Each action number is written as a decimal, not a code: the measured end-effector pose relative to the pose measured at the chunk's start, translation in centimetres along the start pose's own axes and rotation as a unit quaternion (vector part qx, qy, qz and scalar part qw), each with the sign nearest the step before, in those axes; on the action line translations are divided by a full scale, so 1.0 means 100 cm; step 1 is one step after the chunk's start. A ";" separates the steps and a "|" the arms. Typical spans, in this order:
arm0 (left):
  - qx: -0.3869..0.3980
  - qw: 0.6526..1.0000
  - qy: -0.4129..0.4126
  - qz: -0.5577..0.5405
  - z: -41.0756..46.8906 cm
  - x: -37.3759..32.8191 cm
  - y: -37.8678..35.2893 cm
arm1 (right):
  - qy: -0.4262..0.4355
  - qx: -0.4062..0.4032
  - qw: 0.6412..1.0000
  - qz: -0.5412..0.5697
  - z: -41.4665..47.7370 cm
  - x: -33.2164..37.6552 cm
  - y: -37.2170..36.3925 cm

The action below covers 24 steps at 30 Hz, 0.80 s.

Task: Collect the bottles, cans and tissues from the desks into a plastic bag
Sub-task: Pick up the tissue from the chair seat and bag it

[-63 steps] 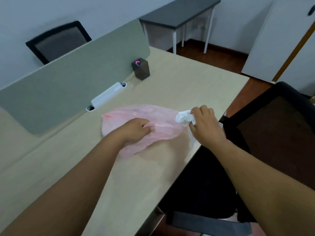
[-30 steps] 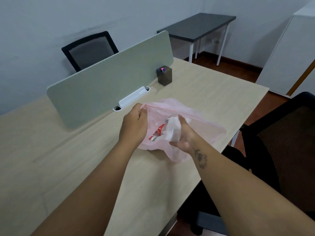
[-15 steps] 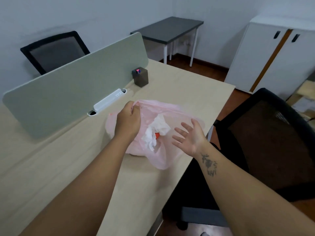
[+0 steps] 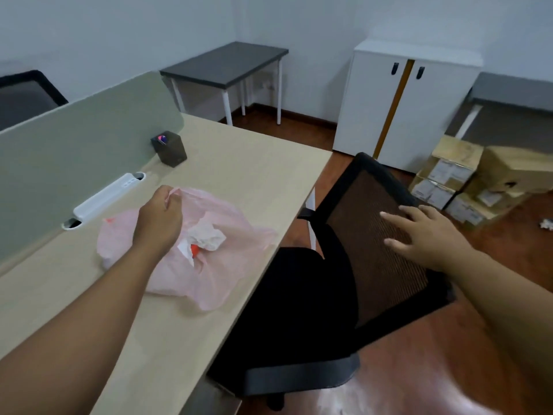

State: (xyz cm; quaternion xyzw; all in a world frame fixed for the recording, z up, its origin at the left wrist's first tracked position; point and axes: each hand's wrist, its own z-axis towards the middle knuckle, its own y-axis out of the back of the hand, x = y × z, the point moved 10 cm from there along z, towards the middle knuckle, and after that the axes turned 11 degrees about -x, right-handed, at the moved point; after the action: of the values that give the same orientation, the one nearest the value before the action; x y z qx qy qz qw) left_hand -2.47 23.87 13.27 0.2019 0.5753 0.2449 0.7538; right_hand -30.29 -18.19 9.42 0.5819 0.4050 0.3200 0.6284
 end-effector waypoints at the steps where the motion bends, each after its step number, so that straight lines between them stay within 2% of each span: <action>1: -0.004 1.000 0.002 0.011 -0.005 0.000 0.001 | 0.001 0.004 1.000 -0.018 -0.008 -0.020 -0.009; 3: -0.017 0.999 0.009 0.032 -0.016 0.001 0.003 | -0.042 0.024 0.999 0.023 -0.024 -0.054 -0.036; 4: -0.026 0.999 0.013 0.040 -0.020 0.002 0.004 | -0.082 0.048 0.991 0.094 -0.031 -0.062 -0.051; 6: -0.046 0.997 0.035 0.055 -0.030 0.006 0.013 | -0.161 0.081 0.935 0.306 -0.044 -0.053 -0.072; 8: -0.060 0.995 0.055 0.053 -0.042 0.007 0.016 | -0.207 0.042 0.872 0.442 -0.048 -0.048 -0.071; 10: -0.076 0.994 0.059 0.056 -0.054 0.002 0.019 | -0.229 0.023 0.838 0.495 -0.043 -0.048 -0.072; 13: -0.094 0.992 0.060 0.061 -0.069 -0.008 0.025 | -0.252 -0.002 0.805 0.536 -0.038 -0.039 -0.072; 15: -0.101 0.991 0.058 0.067 -0.078 -0.014 0.030 | -0.250 -0.008 0.797 0.551 -0.036 -0.026 -0.072; 24: -0.138 0.982 0.073 0.106 -0.102 -0.011 0.067 | -0.212 0.031 0.816 0.537 -0.042 0.065 -0.063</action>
State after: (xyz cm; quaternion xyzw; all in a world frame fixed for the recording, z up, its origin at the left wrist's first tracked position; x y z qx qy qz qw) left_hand -13.49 28.82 15.45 0.1373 0.5645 0.4143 0.7006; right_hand -31.42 -11.27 2.34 0.7797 -0.1056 0.4626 0.4086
